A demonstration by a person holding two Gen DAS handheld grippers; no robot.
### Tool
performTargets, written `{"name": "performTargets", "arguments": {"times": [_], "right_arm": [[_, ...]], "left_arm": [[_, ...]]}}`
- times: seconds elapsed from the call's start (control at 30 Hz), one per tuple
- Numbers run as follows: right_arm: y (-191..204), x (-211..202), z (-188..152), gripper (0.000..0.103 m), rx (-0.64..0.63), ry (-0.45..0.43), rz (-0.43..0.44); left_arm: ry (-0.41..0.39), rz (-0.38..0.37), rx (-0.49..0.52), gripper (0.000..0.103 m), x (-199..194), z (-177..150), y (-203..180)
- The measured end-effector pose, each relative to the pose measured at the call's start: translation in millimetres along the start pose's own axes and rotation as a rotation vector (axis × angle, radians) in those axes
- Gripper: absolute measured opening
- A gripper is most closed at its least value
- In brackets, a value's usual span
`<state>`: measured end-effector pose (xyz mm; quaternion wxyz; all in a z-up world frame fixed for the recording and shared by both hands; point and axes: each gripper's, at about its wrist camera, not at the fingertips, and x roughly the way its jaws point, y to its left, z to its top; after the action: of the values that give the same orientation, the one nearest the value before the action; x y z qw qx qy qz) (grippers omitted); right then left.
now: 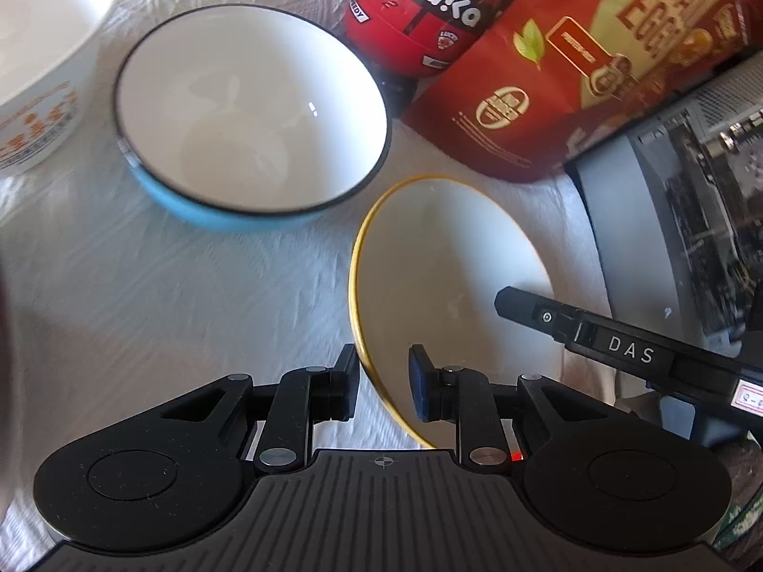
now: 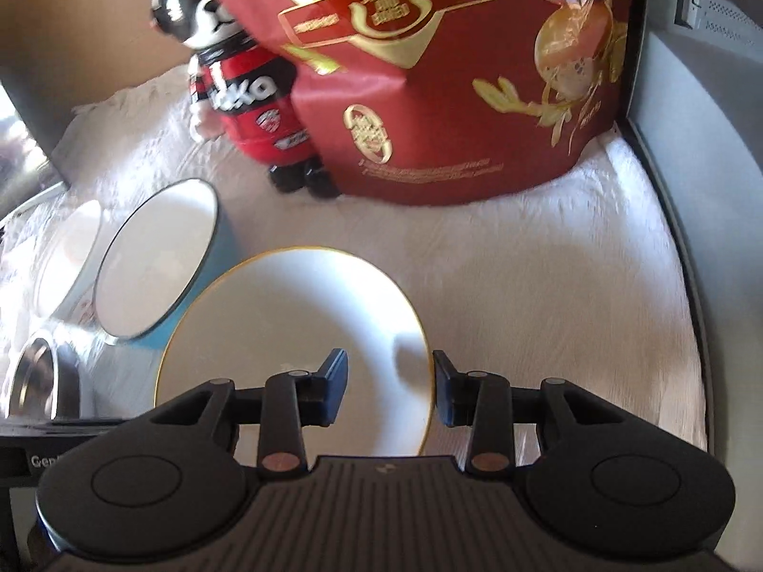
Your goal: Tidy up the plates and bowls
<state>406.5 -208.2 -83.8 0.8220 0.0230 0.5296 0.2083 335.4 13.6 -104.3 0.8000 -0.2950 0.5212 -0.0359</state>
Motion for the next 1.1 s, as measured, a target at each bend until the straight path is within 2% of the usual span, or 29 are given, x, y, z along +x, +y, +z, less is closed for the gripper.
{"name": "performTargets", "arguments": {"times": [0.13,0.3,0.53,0.8,0.9,1.1], "right_arm": [[4.8,-12.0,-16.7,0.037,0.019,0.026,0.040],[27.2,-17.8,-36.8,0.037,-0.024,0.051,0.090],[58.2,-13.5,-55.7,0.037,-0.062,0.103,0.163],[74.6,-14.3,-62.2,0.038,-0.132,0.102,0.182],[76.4,-15.5,-63.0,0.038,-0.151,0.083,0.156],[71.5,-9.9,-59.7,0.038,-0.130,0.088,0.157]], "left_arm": [[-0.006,0.013,0.001,0.025,-21.6,-17.0,9.0],[-0.027,0.066,0.000,0.026,-47.0,-33.8,23.9],[-0.064,0.113,-0.041,0.026,-72.7,-42.6,50.2],[-0.060,0.113,-0.066,0.026,-70.0,-47.1,59.7],[-0.063,0.117,-0.083,0.026,-71.7,-48.8,64.1],[-0.058,0.096,-0.109,0.026,-73.5,-48.1,72.2]]}}
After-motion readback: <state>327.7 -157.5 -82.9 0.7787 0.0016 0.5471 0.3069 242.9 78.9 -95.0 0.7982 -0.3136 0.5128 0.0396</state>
